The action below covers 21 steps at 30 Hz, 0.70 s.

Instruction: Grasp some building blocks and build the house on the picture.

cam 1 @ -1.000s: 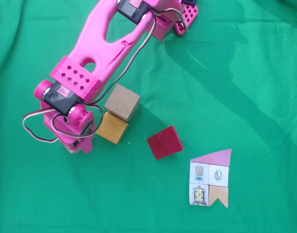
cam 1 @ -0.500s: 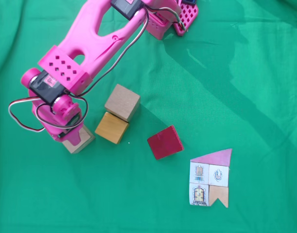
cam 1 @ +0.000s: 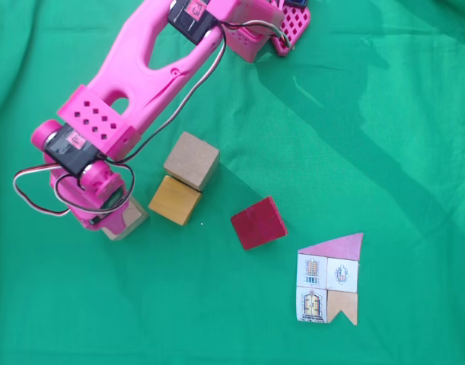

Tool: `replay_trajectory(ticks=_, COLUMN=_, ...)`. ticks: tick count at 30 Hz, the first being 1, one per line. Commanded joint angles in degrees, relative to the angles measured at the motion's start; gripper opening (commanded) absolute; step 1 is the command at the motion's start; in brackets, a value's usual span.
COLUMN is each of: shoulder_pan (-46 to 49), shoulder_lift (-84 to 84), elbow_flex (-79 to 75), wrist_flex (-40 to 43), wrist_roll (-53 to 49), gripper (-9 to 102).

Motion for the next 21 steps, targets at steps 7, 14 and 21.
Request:
replay_trajectory(ticks=7, shoulder_pan=0.3, shoulder_lift=0.3, elbow_flex=-2.4, wrist_flex=0.4, wrist_roll=-0.4, gripper=37)
replay_trajectory(ticks=14, shoulder_pan=0.3, shoulder_lift=-1.6, elbow_flex=-2.4, wrist_flex=0.4, wrist_roll=-0.4, gripper=37)
replay_trajectory(ticks=21, shoulder_pan=0.0, shoulder_lift=-2.7, elbow_flex=-2.5, wrist_flex=0.4, wrist_roll=-0.3, gripper=37)
